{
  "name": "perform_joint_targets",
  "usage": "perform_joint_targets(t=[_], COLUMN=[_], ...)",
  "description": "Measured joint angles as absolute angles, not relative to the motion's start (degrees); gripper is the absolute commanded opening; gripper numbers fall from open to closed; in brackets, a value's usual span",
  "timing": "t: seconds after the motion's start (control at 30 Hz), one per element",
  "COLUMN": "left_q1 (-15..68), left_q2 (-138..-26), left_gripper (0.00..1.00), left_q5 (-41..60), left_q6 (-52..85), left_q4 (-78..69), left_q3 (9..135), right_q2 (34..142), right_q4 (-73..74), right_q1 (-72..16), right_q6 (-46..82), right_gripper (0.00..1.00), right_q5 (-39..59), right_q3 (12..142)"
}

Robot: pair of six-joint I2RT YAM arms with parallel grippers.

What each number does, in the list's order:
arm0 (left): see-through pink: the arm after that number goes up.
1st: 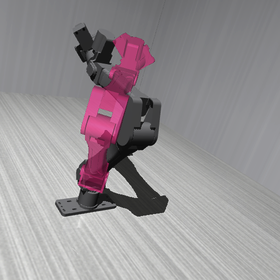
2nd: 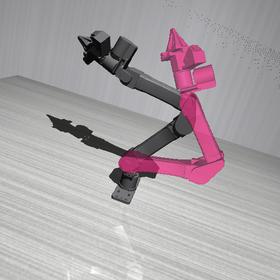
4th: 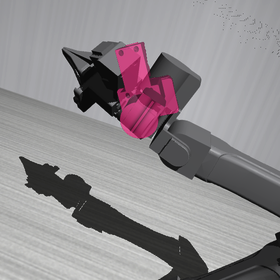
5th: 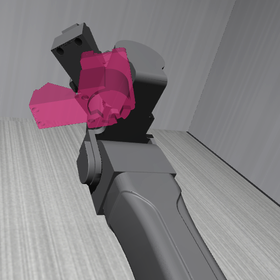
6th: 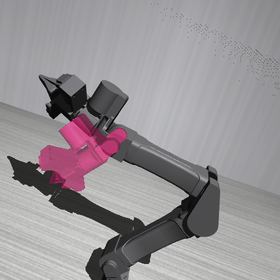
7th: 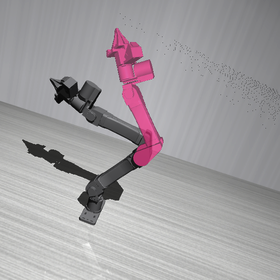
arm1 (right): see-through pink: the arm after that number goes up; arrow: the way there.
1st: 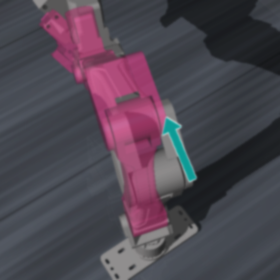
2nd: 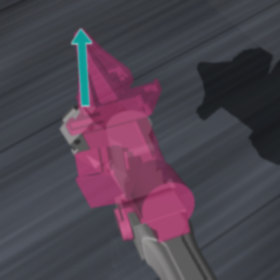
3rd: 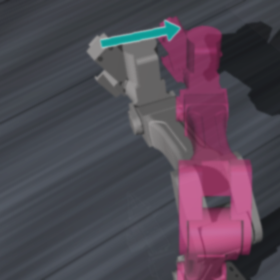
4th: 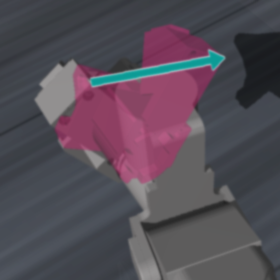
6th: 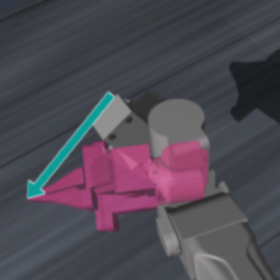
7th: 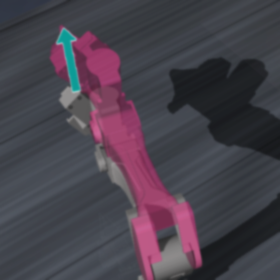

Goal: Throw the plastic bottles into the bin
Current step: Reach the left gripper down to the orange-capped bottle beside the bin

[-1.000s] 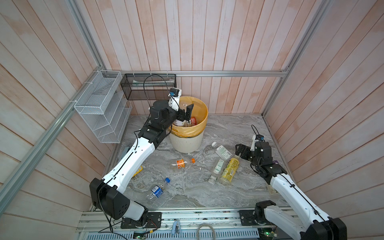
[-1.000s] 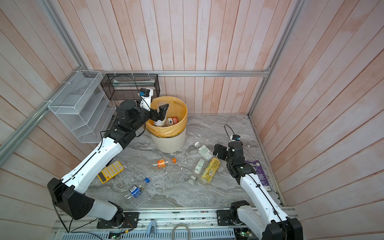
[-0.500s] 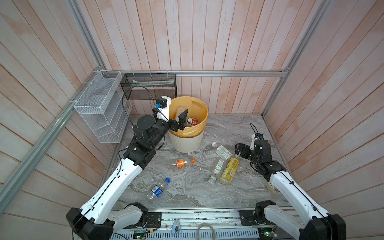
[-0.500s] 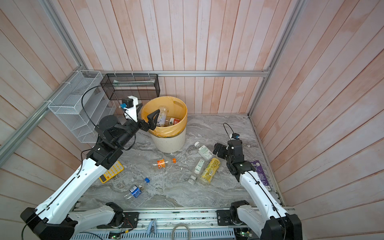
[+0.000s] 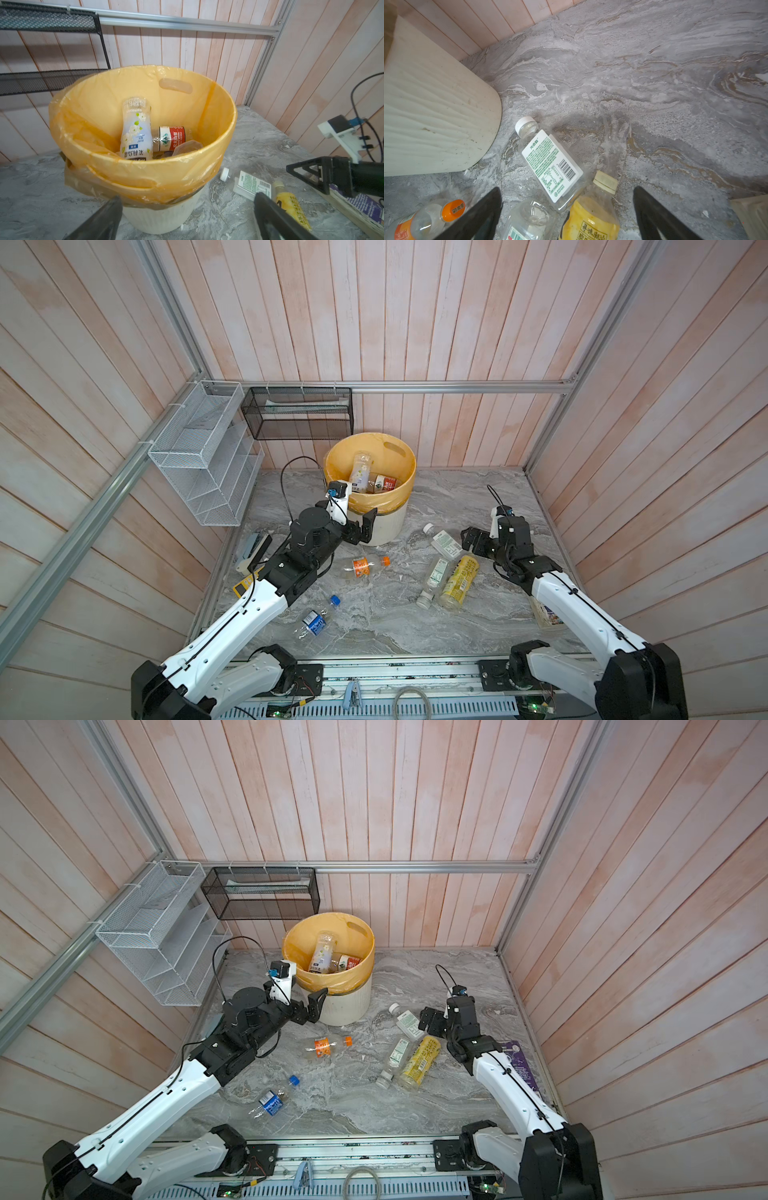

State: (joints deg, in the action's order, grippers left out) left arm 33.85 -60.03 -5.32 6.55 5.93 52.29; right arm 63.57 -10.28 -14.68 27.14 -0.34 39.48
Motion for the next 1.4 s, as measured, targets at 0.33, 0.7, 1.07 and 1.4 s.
perform_joint_targets(t=[0.33, 0.7, 1.07, 1.4], left_q1=[34.7, 36.6, 38.3, 38.4], left_q2=[-63.9, -73.2, -81.0, -86.1], left_gripper=[1.00, 0.97, 0.96, 0.89], left_q5=[-5.8, -5.7, -6.8, -7.8], left_q6=[7.4, 5.8, 2.6, 1.0], left_q4=[14.4, 21.0, 24.5, 24.4], left_q3=[44.8, 44.5, 46.9, 47.9], right_q2=[64.4, 64.0, 64.0, 64.0], right_q4=[-10.8, -10.9, -10.9, -10.5], right_q1=[-14.9, -14.9, -14.9, -14.9], right_q6=[29.6, 30.1, 30.0, 30.0], right_gripper=[0.99, 0.99, 0.99, 0.99], right_q5=[-1.7, -2.8, -3.2, -3.4], right_q3=[39.1, 38.9, 38.2, 37.3])
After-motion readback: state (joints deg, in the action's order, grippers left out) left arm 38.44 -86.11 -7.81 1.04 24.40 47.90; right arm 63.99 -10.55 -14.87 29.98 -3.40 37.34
